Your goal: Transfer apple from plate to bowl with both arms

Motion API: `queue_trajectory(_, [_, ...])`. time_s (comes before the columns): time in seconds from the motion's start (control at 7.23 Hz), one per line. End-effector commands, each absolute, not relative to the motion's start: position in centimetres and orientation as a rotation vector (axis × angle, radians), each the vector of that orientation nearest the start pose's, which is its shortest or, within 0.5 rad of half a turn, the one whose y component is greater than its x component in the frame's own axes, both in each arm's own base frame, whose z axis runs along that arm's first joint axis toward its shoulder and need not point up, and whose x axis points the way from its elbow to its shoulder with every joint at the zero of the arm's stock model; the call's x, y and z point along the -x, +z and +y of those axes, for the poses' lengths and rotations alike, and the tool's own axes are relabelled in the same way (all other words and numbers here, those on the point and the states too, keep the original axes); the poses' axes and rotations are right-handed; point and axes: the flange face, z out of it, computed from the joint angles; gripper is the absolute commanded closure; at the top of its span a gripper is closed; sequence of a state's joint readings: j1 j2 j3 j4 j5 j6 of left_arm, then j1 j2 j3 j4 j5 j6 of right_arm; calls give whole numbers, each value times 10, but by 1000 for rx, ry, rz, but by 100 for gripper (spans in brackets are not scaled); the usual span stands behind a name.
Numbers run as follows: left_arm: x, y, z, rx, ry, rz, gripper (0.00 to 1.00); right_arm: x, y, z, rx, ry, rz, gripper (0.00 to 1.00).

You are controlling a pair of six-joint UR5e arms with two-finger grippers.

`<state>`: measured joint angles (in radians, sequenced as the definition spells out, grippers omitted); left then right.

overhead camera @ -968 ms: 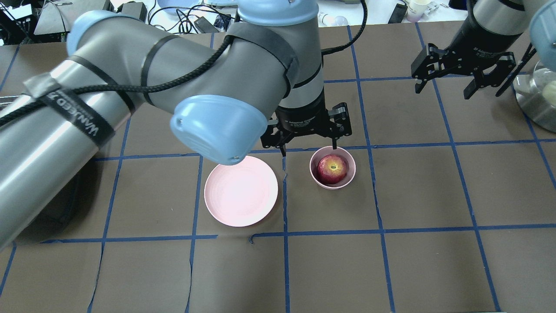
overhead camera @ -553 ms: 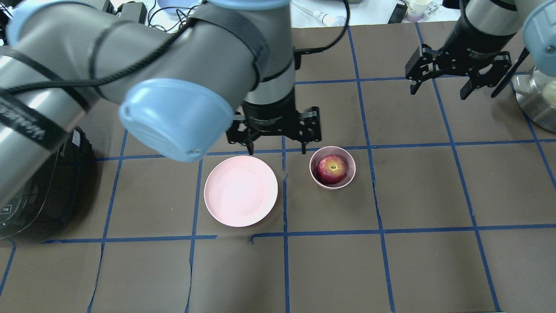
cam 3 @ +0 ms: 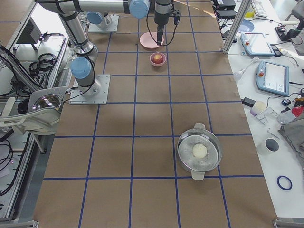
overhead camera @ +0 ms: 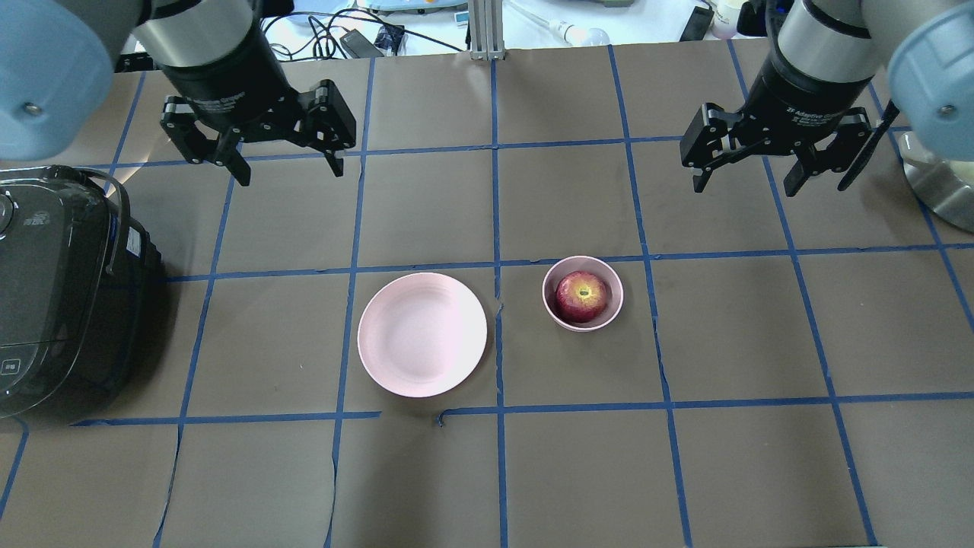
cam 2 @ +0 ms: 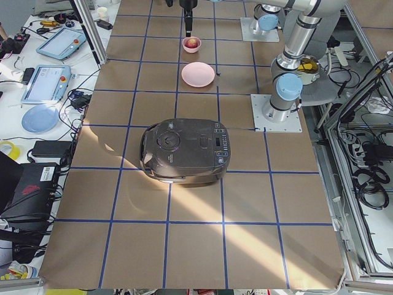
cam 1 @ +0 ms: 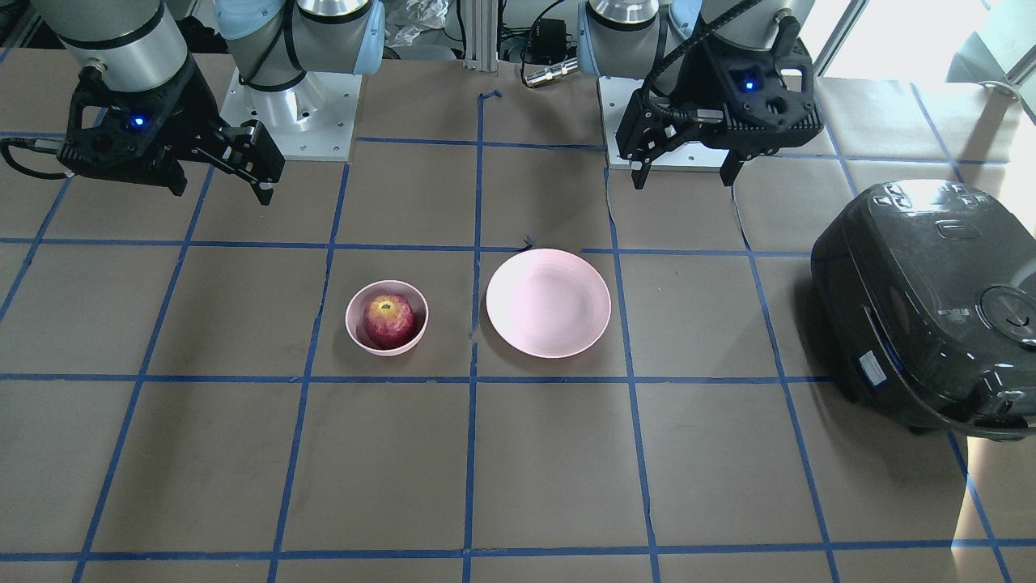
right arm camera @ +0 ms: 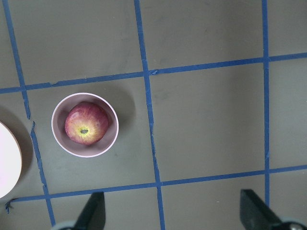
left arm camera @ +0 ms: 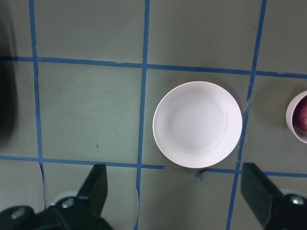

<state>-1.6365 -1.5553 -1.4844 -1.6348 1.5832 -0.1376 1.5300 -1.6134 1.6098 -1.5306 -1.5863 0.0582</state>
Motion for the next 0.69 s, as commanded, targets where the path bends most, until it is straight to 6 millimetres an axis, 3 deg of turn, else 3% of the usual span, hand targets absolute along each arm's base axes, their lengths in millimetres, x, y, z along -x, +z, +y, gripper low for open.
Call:
queue_trajectory(0.0, [162,522,-472,78,-114,3133,2,-109,492,-466,-135,66,3198,0])
queue_trajectory(0.55, [163,524,-467,75,-121,3134,0,-115,496,-464,-133,51,3146,0])
